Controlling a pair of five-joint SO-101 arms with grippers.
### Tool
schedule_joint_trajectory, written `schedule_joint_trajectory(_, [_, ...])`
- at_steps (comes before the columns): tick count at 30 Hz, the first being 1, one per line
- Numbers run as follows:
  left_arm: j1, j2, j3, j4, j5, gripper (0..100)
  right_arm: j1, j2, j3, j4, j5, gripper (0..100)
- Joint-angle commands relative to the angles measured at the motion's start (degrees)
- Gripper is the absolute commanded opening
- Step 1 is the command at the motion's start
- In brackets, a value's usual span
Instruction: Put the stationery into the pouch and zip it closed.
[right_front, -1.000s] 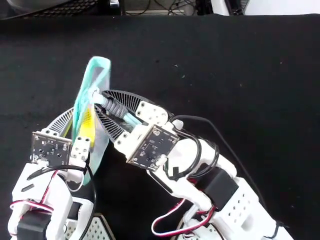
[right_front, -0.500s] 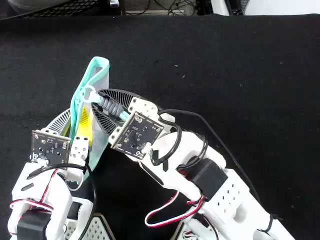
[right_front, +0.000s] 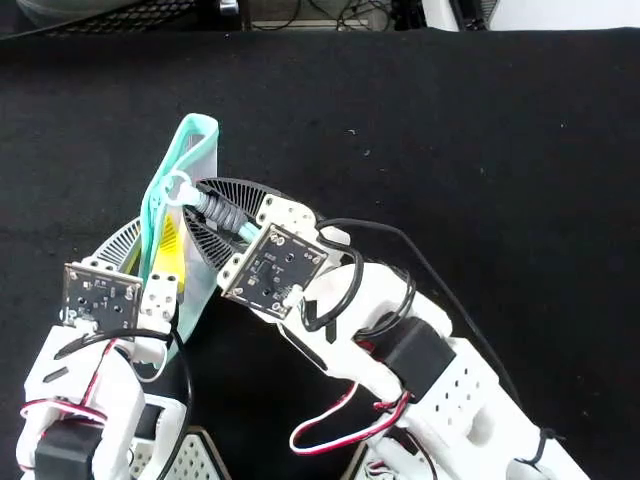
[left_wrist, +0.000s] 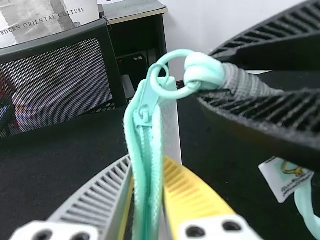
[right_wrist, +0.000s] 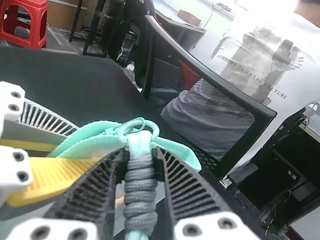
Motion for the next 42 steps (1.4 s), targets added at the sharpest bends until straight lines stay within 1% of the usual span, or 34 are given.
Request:
schedule_joint_trajectory(1, [-0.3, -0.1, -0.5, -0.8, -0.4, 3, -0.2, 0.1, -0.8, 2.0, -0.3, 6.0])
schedule_joint_trajectory(3, [-0.3, -0.1, -0.6, -0.9, -0.4, 3, -0.3, 0.2, -2.0, 5.3, -0.7, 11.6])
schedule_joint_trajectory(4, [-0.3, -0.1, -0.6, -0.9, -0.4, 3, -0.3, 0.2, -2.4, 6.9, -0.7, 12.3])
schedule_joint_trajectory(6, [-0.3, -0.1, -0.6, -1.0, -0.4, 3, -0.3, 0.2, -3.0, 8.9, -0.6, 10.0])
schedule_joint_trajectory(10, [-0.3, -0.1, -0.6, -0.9, -0.4, 3, -0.3, 0.3, -2.9, 8.6, -0.6, 5.2])
schedule_joint_trajectory(15, [-0.3, -0.1, -0.6, -0.8, -0.4, 3, -0.6, 0.3, -2.9, 6.2, -1.6, 7.6])
schedule_joint_trajectory(19, [-0.3, -0.1, -0.4, -0.8, -0.4, 3, -0.6, 0.2, -2.9, 3.5, -9.0, 9.5])
schedule_joint_trajectory(21, [-0.3, -0.1, -0.3, -0.8, -0.4, 3, -1.0, 0.2, -2.9, 3.3, -11.2, 10.6])
schedule_joint_trajectory(29, [-0.3, -0.1, -0.2, -0.8, -0.4, 3, -6.6, 0.1, -3.0, 3.2, -11.5, 10.8])
schedule_joint_trajectory(32, [-0.3, -0.1, -0.3, -0.8, -0.4, 3, -6.7, 0.5, -3.1, 2.7, -11.3, 10.8])
schedule_joint_trajectory(35, [-0.3, -0.1, -0.3, -0.8, -0.4, 3, -6.4, 0.7, -2.9, 0.1, -11.2, 10.7])
schedule_joint_trajectory(42, [-0.3, -0.2, -0.1, -0.8, -0.4, 3, -3.3, 2.2, -2.9, -4.4, -11.2, 10.6])
